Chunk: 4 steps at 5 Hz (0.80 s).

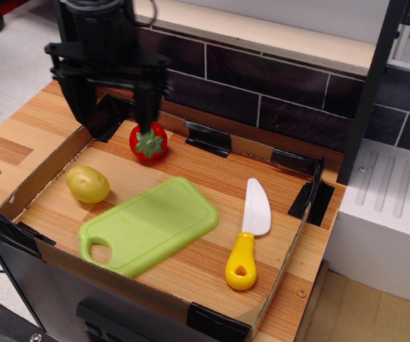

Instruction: Put knife on cutting board

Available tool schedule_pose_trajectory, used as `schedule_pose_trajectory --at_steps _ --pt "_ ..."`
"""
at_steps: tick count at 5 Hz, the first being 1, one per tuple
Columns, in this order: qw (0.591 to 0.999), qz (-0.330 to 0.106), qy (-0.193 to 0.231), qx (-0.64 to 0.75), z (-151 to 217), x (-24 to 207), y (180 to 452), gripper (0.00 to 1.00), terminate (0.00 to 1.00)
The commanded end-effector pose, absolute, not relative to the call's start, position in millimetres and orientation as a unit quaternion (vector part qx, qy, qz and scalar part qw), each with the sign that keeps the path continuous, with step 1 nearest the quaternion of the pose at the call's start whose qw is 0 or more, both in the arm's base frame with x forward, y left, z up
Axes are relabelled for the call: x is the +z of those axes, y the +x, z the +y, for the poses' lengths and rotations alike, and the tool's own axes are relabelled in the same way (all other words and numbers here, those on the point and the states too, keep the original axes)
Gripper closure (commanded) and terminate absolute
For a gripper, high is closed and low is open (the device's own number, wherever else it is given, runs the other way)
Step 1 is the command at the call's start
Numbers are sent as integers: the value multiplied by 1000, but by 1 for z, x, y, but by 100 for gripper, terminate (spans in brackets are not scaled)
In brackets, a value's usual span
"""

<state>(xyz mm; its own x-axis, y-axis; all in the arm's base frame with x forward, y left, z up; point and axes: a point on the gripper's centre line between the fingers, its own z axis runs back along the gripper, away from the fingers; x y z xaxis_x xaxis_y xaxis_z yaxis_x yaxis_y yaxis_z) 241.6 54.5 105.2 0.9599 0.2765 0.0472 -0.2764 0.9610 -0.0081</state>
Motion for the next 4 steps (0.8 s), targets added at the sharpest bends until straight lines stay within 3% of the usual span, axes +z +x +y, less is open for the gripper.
schedule_pose_trajectory --at_steps 1,3,4 --pt "976 -27 -9 215 3 103 233 0 0" --pt "961 -35 -18 273 -25 90 233 0 0" --pt "963 -33 -9 267 -32 71 236 0 0"
